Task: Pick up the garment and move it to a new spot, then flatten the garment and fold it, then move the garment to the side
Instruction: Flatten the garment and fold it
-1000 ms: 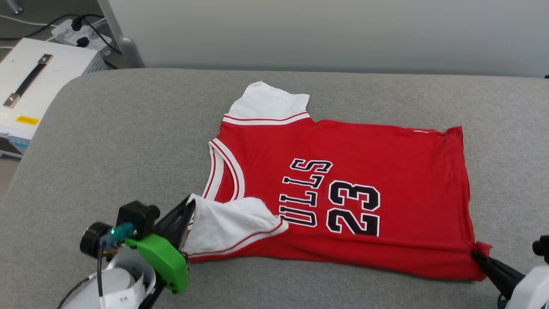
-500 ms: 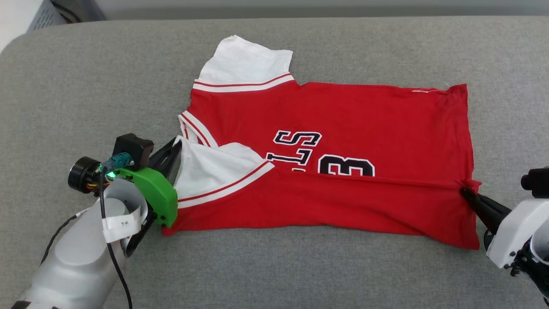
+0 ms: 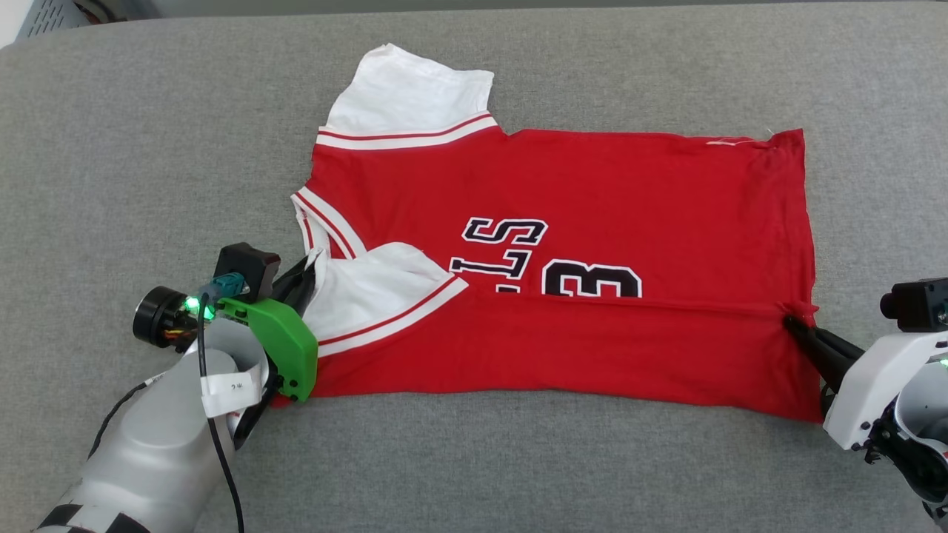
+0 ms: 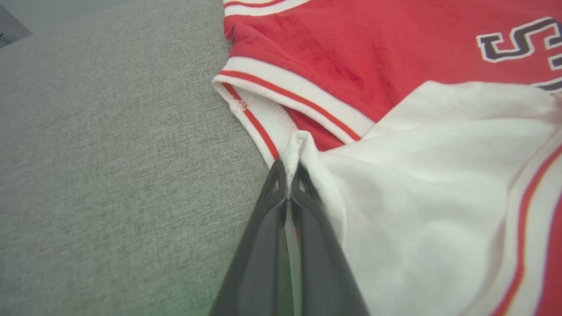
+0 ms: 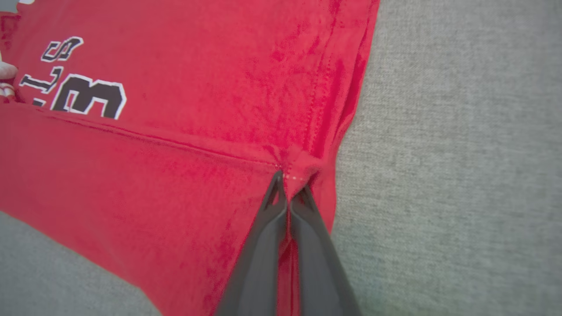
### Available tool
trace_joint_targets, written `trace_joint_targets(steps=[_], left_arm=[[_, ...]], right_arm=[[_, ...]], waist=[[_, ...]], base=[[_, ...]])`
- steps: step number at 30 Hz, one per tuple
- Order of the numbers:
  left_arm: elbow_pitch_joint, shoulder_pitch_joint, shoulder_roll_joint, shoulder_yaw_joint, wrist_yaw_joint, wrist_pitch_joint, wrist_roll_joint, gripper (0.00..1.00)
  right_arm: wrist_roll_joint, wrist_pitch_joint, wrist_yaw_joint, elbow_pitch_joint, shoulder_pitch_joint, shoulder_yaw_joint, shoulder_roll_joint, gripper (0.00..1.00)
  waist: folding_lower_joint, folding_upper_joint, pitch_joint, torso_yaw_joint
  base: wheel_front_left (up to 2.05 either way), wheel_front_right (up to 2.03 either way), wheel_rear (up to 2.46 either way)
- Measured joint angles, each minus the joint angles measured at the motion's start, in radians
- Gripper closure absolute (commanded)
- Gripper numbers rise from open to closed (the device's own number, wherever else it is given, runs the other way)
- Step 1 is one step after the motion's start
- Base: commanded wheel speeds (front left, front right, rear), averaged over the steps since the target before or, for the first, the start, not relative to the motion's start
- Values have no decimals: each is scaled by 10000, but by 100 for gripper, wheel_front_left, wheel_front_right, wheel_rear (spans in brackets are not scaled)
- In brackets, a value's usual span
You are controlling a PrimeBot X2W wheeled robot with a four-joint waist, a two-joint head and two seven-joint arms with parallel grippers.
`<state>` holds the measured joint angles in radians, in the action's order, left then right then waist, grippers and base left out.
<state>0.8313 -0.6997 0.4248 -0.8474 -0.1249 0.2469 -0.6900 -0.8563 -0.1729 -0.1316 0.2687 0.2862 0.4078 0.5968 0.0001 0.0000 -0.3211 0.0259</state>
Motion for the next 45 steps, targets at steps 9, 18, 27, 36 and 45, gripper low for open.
trace_joint_targets(steps=[9, 18, 27, 36, 45], left_arm=[[-167, -380, 380, -491, -29, -13, -435, 0], [-2236, -1422, 1628, -1521, -29, -3298, -2121, 0], [-3724, -2005, 2190, -2637, -29, -7547, -4029, 0], [-3131, -1743, 1979, -3103, -29, -8638, -4740, 0], [-2251, -1313, 1586, -3333, -29, -8604, -4815, 0]], right_arm=[[186, 756, 0, -255, -227, -341, 161, 0], [466, 779, 0, -803, -829, -976, 157, 0], [782, 395, 0, -1064, -1070, -1262, -186, 0], [790, 228, 0, -1085, -1119, -1331, -385, 0], [782, 188, 0, -909, -996, -1131, -523, 0]], waist=[[0, 0, 567, -315], [0, 0, 1079, -739], [-1, 0, 1339, -894], [-1, 0, 1269, -671], [-1, 0, 1034, -448]], base=[[0, 0, 0], [0, 0, 0], [0, 0, 0], [0, 0, 0], [0, 0, 0]])
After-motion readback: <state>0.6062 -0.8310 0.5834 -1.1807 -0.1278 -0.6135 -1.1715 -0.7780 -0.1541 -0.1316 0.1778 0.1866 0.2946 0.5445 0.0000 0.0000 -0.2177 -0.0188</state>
